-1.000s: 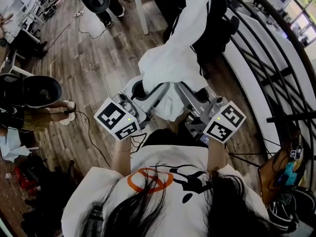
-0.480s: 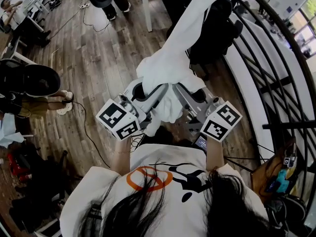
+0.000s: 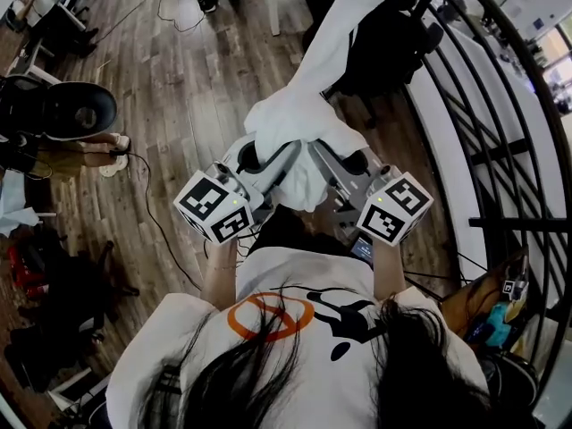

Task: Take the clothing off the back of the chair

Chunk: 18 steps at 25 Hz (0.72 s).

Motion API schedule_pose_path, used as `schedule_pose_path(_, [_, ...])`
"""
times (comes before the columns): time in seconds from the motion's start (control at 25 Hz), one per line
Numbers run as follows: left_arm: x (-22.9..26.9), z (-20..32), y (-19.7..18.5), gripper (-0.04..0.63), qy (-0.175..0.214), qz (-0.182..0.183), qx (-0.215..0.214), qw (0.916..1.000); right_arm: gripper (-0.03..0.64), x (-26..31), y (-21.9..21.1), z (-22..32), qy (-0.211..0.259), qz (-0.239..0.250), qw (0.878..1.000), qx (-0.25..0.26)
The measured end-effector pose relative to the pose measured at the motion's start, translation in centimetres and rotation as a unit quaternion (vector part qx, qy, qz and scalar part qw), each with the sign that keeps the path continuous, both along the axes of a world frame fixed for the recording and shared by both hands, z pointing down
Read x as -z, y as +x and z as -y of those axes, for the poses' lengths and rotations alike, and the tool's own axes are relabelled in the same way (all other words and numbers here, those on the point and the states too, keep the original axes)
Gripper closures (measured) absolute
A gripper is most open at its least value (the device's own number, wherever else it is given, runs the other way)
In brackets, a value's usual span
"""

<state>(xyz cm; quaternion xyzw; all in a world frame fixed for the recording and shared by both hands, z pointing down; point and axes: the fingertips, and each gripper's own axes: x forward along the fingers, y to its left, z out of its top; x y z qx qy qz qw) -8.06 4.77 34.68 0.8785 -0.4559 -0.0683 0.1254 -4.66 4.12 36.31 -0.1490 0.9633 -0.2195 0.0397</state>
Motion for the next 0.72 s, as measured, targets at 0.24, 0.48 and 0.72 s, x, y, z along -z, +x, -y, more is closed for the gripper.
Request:
schedule_pose_path(0.24, [-0.8, -1.7, 2.5, 0.500, -0.011, -0.001, 0.014, 0.9998, 0.554, -0.7, 2.5, -1.7, 0.005, -0.017, 1.000, 0.000])
schedule_pose_path(0.48, [-3.4, -3.1, 4.3, 0.500, -0.036, -0.011, 0.030, 0.9988, 0.552, -3.2, 4.4, -3.1, 0.009, -0.059, 0.998, -0.004])
schedule_pose_path(0.72, [-5.1, -4.3, 5.6, 0.500, -0.056, -0.011, 0.046, 0.9973, 0.553, -4.8, 5.6, -4.2, 0.001, -0.068, 0.998, 0.004])
